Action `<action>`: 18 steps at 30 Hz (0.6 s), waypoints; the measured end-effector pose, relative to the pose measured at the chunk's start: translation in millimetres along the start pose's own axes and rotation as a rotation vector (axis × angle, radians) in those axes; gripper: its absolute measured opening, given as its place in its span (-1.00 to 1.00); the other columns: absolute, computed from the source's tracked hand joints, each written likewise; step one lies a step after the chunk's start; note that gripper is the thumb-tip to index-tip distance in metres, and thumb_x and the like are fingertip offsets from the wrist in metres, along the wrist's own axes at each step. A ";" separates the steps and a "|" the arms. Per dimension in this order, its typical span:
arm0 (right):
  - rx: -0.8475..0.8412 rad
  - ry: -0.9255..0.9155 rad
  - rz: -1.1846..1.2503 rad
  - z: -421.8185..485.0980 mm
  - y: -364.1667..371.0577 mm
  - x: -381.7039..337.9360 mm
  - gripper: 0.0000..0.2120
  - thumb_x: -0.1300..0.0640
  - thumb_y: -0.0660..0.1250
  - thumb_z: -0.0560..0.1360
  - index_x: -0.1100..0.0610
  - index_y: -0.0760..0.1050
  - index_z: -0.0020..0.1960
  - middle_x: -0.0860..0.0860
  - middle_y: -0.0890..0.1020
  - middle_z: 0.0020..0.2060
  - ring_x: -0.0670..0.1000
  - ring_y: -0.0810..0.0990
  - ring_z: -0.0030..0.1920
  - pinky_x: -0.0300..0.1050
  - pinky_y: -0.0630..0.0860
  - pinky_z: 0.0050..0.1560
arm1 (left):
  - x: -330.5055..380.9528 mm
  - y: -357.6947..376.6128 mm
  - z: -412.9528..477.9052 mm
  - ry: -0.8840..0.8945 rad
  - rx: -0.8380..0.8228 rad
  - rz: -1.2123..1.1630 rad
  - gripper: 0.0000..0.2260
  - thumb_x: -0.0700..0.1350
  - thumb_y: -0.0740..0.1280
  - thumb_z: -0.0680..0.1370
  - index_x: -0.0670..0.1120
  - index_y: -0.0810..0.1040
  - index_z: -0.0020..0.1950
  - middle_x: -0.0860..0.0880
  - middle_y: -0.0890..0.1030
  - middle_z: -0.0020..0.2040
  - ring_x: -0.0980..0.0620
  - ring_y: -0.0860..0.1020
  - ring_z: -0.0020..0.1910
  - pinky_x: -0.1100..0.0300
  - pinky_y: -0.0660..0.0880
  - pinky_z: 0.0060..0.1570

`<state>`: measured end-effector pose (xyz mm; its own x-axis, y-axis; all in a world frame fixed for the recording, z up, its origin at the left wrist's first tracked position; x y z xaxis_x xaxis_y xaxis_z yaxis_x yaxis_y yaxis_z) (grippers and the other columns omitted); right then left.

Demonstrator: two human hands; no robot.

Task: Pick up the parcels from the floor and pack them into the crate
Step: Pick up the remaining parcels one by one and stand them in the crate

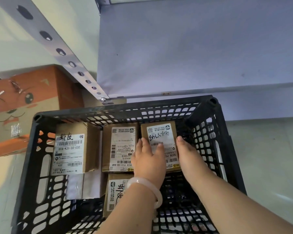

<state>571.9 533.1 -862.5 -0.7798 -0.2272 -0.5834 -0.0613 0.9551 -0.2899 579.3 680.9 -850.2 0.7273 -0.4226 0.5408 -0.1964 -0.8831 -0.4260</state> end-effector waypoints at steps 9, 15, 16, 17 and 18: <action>-0.005 -0.040 0.058 -39.2 -14.0 -27.8 -0.64 -0.14 0.00 0.63 -0.18 0.33 0.39 -0.16 0.54 0.12 -0.34 0.44 -0.31 -0.58 0.29 -0.56 | 29.2 -27.6 -24.1 0.084 -0.005 -0.091 -0.52 0.06 0.19 0.59 0.13 0.21 0.51 0.05 0.24 0.53 0.00 0.24 0.50 -0.09 0.24 0.45; 0.127 -0.173 0.109 -122.7 -79.0 -104.5 -0.68 -0.16 0.08 0.58 -0.18 0.44 0.26 -0.26 0.53 -0.01 -0.29 0.54 -0.08 -0.40 0.42 -0.24 | 113.9 -66.3 -101.5 0.222 -0.082 -0.116 -0.60 0.04 0.22 0.58 0.20 0.33 0.43 0.17 0.47 0.26 0.51 0.47 -0.39 0.58 0.32 -0.45; 0.174 -0.201 0.107 -144.4 -96.0 -120.8 -0.65 -0.14 0.08 0.58 -0.09 0.45 0.29 -0.18 0.56 0.05 -0.14 0.56 0.01 -0.27 0.46 -0.08 | 132.3 -73.2 -122.3 0.264 -0.103 -0.113 -0.60 0.03 0.22 0.59 0.17 0.34 0.44 0.16 0.46 0.23 0.50 0.46 -0.45 0.59 0.31 -0.50; 0.224 -0.221 0.112 -169.9 -115.3 -136.0 -0.63 -0.10 0.09 0.59 0.01 0.46 0.29 -0.08 0.59 0.07 -0.03 0.56 0.05 -0.16 0.44 0.02 | 152.2 -79.8 -146.5 0.307 -0.130 -0.122 -0.60 0.02 0.22 0.59 0.14 0.35 0.44 0.14 0.46 0.23 0.51 0.46 -0.43 0.61 0.33 -0.45; 0.262 -0.236 0.126 -197.5 -134.6 -148.9 -0.62 -0.07 0.09 0.60 0.10 0.46 0.28 0.01 0.60 0.06 0.04 0.56 0.04 -0.05 0.41 0.09 | 173.3 -85.5 -171.4 0.362 -0.157 -0.101 -0.61 0.02 0.22 0.60 0.11 0.35 0.44 0.11 0.46 0.27 0.51 0.48 -0.29 0.57 0.38 -0.29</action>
<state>573.2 475.9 -586.7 -0.6043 -0.1773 -0.7768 0.2113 0.9044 -0.3708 609.3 648.2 -595.7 0.4748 -0.3514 0.8069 -0.2543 -0.9325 -0.2564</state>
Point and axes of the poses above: each hand's wrist, its own z-axis towards the middle knuckle, its own y-axis out of the palm, x = y × z, the point moved 10 cm from there along z, towards the middle knuckle
